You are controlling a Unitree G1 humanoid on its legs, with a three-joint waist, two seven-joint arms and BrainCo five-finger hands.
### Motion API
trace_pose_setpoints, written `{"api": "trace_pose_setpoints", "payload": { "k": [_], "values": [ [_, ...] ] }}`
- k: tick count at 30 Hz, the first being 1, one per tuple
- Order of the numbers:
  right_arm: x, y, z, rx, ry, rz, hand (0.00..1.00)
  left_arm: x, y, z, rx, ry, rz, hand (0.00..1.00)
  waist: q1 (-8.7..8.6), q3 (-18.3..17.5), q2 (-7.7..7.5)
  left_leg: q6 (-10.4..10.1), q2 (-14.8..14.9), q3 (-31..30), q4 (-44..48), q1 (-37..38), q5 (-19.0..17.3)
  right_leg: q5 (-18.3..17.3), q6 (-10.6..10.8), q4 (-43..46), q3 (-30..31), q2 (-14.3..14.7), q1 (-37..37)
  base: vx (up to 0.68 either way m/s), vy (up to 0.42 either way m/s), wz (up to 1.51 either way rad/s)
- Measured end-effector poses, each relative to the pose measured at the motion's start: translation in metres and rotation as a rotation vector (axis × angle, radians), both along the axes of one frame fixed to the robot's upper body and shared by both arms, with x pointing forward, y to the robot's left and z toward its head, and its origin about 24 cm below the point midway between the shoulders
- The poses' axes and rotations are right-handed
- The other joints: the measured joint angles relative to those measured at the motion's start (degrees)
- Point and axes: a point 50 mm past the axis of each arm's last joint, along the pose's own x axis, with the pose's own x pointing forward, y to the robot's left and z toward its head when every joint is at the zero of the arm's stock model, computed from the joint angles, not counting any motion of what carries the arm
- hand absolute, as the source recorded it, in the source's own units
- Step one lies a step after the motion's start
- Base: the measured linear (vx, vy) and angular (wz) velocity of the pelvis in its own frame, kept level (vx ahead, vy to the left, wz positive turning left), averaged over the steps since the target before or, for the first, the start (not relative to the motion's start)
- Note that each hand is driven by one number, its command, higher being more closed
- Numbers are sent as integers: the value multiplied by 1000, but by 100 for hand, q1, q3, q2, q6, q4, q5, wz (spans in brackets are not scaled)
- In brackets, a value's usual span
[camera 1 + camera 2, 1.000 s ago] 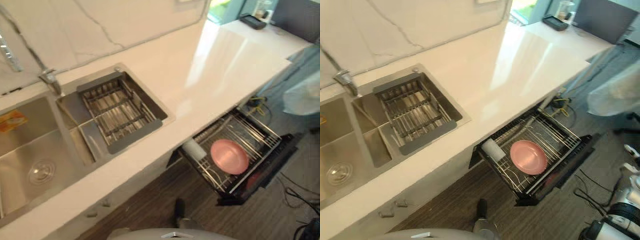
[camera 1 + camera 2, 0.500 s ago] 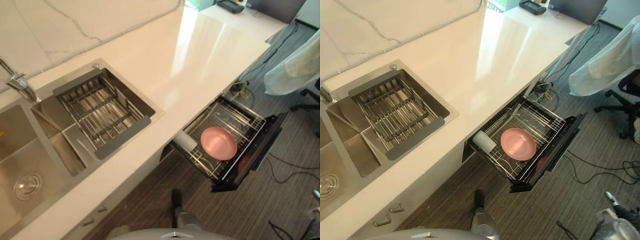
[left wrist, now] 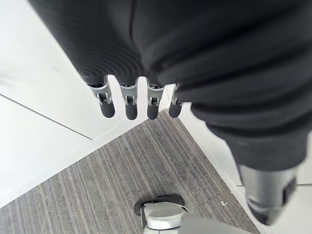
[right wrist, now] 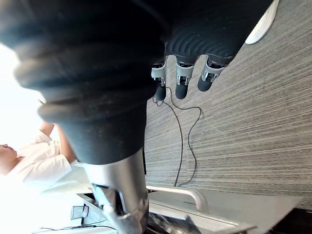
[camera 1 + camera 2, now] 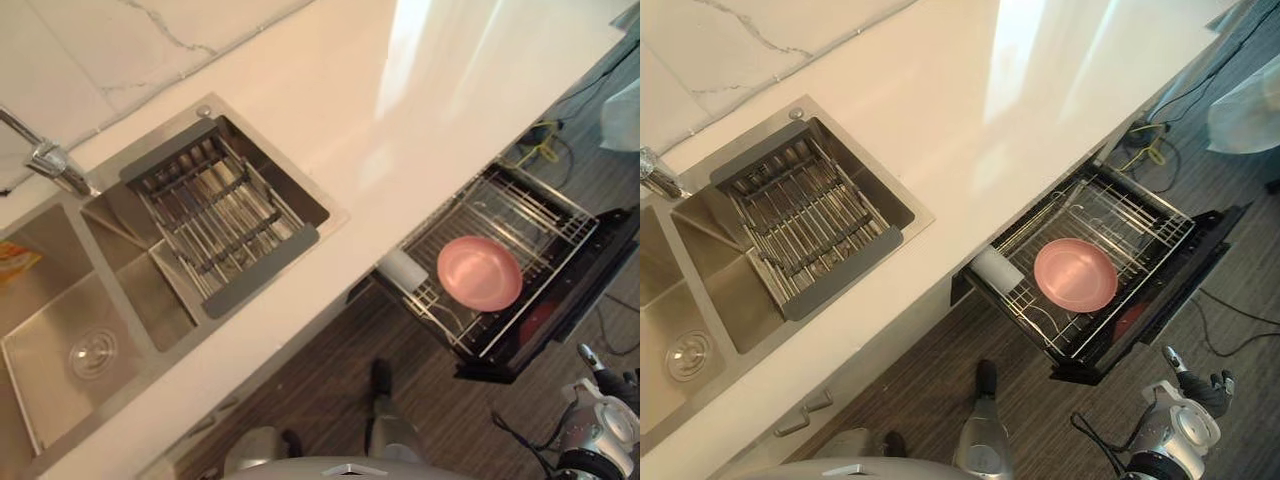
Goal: Walk over to the sink, pick up the cup, carry it to the dishwasher, place the cup inside the dishwasher, then close the dishwasher door
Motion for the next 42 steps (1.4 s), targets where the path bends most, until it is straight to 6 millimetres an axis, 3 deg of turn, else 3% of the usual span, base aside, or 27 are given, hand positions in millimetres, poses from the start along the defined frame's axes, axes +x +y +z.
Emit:
{"api": "trace_pose_setpoints", "payload": {
  "k": [4, 9, 18, 28, 30, 31, 32, 36, 38, 42],
  "values": [
    [21, 10, 3, -15, -15, 72, 0, 1, -6, -1, -25, 5, -41, 0, 21, 65, 108, 47, -103, -18, 76, -98, 240, -73, 42, 164, 1, -134, -51, -53, -41, 5],
    [45, 23, 8, 41, -152, 153, 0, 1, -19, -3, -78, 7, -56, 0, 34, 97, 241, 73, -162, -195, 39, -143, 375, -194, 15, 321, -128, -247, -86, -72, -35, 16],
    [58, 35, 6, 58, -169, 216, 0, -12, -33, -7, -128, 71, -70, 0, 4, 144, 246, -18, -208, -699, -424, -336, 528, -113, -53, 341, -655, -364, -194, -129, -14, 32],
    [90, 55, 17, 119, -321, 298, 0, -26, -37, -8, -166, 112, -14, 0, 48, 184, 204, 90, -185, -1313, -855, -662, 714, 144, -154, -2, -1395, -395, -148, -167, -27, 35],
    [97, 59, 19, 126, -346, 312, 0, -30, -38, -9, -173, 119, 18, 0, 98, 175, 226, 126, -184, -1436, -843, -733, 675, 123, -131, -4, -1459, -408, -150, -168, -15, 27],
    [100, 63, 20, 132, -359, 317, 0, -31, -38, -9, -173, 109, 37, 0, 130, 161, 303, 121, -129, -1471, -851, -763, 711, 185, -231, 48, -1523, -422, -139, -71, -16, 37],
    [102, 65, 21, 133, -369, 318, 0, -31, -38, -9, -170, 95, 60, 0, 149, 225, 214, 63, -141, -1607, -855, -790, 758, 246, -277, 37, -1596, -430, -83, -50, -29, 39],
    [117, 76, 28, 125, -385, 375, 0, -33, -44, -10, -170, 46, 131, 0, 172, 244, 265, -83, -41, -2002, -982, -896, 944, 205, -341, -5, -1929, -285, -60, -22, -102, 34],
    [123, 79, 32, 125, -390, 385, 0, -27, -44, -10, -154, -16, 179, 0, 272, 249, 258, -204, 46, -2198, -1061, -980, 1099, 167, -402, -4, -2143, -210, -59, -11, -91, 39],
    [138, 81, 40, 160, -427, 363, 0, -18, -42, -10, -143, -101, 268, 0, 405, 277, 217, -253, 98, -2415, -1065, -1125, 1267, 178, -436, -3, -2389, -137, -55, -16, -61, 29]
  ]
}}
